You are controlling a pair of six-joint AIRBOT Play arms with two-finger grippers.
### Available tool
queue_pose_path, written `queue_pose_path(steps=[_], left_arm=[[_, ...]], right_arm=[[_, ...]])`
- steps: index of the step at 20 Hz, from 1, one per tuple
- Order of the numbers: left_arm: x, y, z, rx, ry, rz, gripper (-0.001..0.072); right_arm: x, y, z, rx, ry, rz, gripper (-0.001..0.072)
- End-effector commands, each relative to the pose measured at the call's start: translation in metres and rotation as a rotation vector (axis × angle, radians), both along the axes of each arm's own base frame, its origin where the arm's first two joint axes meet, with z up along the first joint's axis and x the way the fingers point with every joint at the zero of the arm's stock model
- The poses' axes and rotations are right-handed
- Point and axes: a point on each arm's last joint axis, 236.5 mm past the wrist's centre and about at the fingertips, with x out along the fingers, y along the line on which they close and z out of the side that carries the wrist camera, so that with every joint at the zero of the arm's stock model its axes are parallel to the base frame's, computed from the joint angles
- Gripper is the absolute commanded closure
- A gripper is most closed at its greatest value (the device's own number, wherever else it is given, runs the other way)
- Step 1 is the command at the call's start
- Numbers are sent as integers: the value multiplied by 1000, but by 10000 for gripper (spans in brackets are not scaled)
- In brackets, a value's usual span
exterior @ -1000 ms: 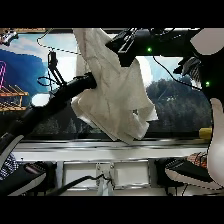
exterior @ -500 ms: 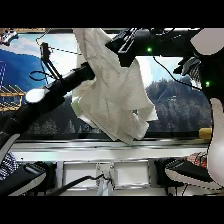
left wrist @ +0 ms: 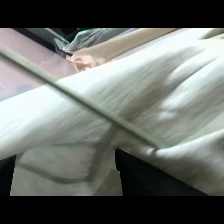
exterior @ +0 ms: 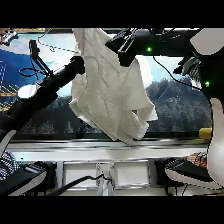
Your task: Fold the clothes and pants, and hang the long-sleeved shirts on hangers.
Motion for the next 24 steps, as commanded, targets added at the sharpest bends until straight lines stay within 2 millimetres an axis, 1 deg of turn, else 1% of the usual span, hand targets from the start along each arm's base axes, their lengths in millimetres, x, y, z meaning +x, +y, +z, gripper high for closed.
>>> queue_pose_path(steps=[1, 3, 5, 7, 8, 10, 13, 17, 20, 21, 22, 24], left_arm=[[-5, -19, -8, 12, 9, -46, 1], [-14, -42, 1, -17, 6, -106, -1], [-27, -63, 17, -35, -19, -171, -1], [-38, -77, 30, -47, -41, -218, -1], [-40, -80, 32, -49, -45, -224, -1], [-31, -74, 27, -25, -47, -183, 0], [-10, -55, 12, 51, -58, -110, 2], [12, -33, -4, 76, -35, -35, 6], [25, -18, -7, 86, -32, 38, 20], [26, -16, -7, 84, -31, 50, 41], [27, -16, -7, 78, -29, 55, 139], [27, -15, -6, 78, -29, 58, 275]], right_arm=[[3, 1, 6, 27, -9, -10, 687], [3, 2, 7, 34, -8, -9, 687], [2, 2, 8, 37, -7, -8, 687], [3, 2, 8, 37, -8, -9, 687], [3, 2, 8, 36, -8, -9, 687], [2, 2, 8, 40, -2, -10, 687], [-2, 7, 14, 73, 12, 8, 687], [-3, 7, 13, 74, 13, 9, 687], [-3, 7, 13, 73, 12, 8, 687], [-2, 6, 13, 71, 10, 8, 687], [-2, 6, 13, 69, 10, 7, 687], [-1, 5, 12, 62, 6, 4, 687]])
